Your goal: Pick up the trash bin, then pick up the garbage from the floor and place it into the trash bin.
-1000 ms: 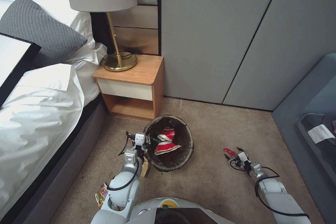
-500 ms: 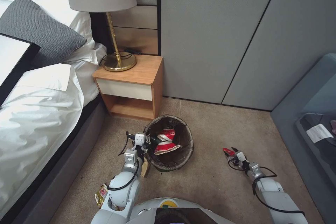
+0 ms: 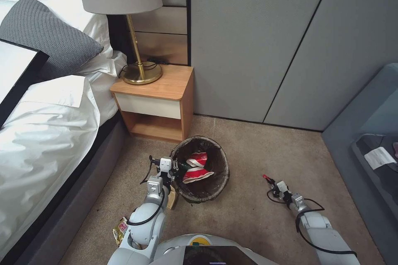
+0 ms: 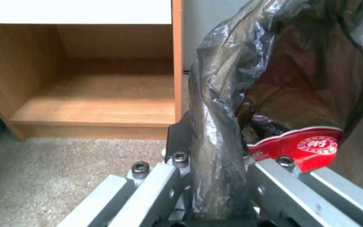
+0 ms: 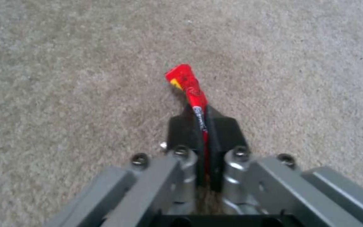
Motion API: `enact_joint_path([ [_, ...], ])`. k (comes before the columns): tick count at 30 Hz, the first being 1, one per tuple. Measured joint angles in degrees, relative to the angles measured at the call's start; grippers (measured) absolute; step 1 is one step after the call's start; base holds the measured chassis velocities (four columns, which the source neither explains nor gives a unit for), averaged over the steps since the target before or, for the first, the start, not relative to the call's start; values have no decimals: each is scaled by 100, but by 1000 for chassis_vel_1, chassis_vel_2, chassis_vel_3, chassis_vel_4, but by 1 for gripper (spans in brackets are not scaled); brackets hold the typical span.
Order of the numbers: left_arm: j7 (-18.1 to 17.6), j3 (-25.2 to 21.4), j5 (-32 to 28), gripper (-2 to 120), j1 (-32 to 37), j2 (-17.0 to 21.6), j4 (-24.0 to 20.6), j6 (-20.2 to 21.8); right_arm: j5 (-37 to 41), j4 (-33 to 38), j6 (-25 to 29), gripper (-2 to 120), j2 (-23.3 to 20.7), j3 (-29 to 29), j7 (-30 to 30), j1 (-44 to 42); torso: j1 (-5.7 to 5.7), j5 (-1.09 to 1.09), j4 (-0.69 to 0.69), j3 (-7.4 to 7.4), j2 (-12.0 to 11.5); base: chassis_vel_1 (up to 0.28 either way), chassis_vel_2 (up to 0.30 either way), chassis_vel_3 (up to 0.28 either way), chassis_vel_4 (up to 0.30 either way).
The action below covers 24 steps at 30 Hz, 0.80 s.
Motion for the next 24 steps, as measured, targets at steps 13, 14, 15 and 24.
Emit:
enact_joint_path([
  [13,0,0,0,0,0,0,0,0,55,106,117,0,-58,47,-19,-92,0,-5,-5,1,-1,0,0,0,0],
  [14,0,0,0,0,0,0,0,0,72,126,131,0,-61,48,-9,-98,0,-6,-5,1,-1,0,0,0,0],
  [15,0,0,0,0,0,0,0,0,72,126,131,0,-61,48,-9,-98,0,-6,-5,1,-1,0,0,0,0],
  [24,0,10,0,0,0,0,0,0,1127,2002,406,0,171,-27,576,-833,1,-7,-3,1,-1,0,0,0,0],
])
